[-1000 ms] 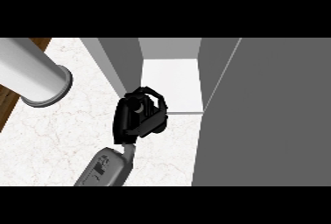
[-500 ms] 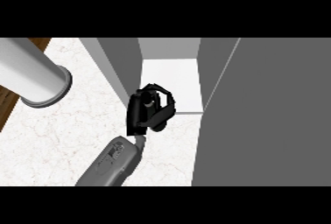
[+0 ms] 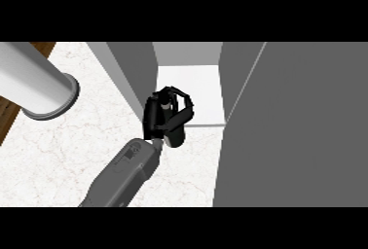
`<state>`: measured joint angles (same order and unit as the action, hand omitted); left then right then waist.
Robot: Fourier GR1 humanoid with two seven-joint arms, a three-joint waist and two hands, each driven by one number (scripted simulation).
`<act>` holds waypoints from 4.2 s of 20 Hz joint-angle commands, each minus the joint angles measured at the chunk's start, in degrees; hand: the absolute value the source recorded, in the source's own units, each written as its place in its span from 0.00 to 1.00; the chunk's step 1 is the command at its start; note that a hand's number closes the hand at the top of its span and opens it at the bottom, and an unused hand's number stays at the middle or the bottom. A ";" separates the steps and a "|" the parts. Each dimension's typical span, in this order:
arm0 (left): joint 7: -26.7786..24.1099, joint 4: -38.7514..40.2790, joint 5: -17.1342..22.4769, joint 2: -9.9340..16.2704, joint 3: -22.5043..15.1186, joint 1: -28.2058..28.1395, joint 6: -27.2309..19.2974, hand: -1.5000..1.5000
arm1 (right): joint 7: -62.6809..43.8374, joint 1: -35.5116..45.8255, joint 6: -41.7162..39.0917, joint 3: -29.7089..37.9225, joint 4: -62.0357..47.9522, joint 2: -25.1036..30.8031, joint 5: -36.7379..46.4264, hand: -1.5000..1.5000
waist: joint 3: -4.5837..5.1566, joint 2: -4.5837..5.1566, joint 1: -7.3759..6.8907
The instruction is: Pick up the wine, place it into the cabinet and close the cabinet
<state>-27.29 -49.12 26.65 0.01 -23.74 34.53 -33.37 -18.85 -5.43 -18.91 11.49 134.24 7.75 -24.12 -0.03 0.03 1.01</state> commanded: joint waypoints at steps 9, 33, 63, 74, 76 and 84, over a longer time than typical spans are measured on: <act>-6.52 16.03 12.41 -0.01 -0.02 12.48 4.32 1.00 | -0.21 0.07 -1.51 0.35 0.25 -0.34 -2.29 0.00 | 0.08 0.39 1.11; -9.69 38.67 15.18 0.01 -1.11 19.76 7.79 1.00 | 2.89 0.76 -5.11 0.87 -2.91 0.04 -3.16 0.00 | 0.09 1.62 3.76; -12.52 45.03 17.59 0.19 0.35 29.07 5.68 1.00 | 2.47 2.96 -3.31 -0.50 -3.51 -1.35 -2.67 0.00 | 0.10 2.47 5.18; -10.57 47.81 16.85 2.09 0.87 34.27 4.64 1.00 | 1.08 4.41 -3.28 -0.91 -3.23 -0.24 -3.29 0.00 | 0.13 2.41 4.73; -11.07 48.74 16.53 2.29 0.67 34.24 3.11 1.00 | 1.79 4.14 -4.37 0.70 -3.65 0.75 -4.48 0.00 | 0.09 2.68 5.45; -8.91 49.11 14.50 2.90 -0.86 34.81 -0.56 0.00 | 0.12 2.41 -3.38 0.98 -0.43 0.66 -6.46 0.00 | 0.09 2.42 6.24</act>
<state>-37.18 -0.24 42.27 2.08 -23.73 69.08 -32.68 -18.18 -1.74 -22.29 11.69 132.20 8.11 -29.06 0.08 2.64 6.81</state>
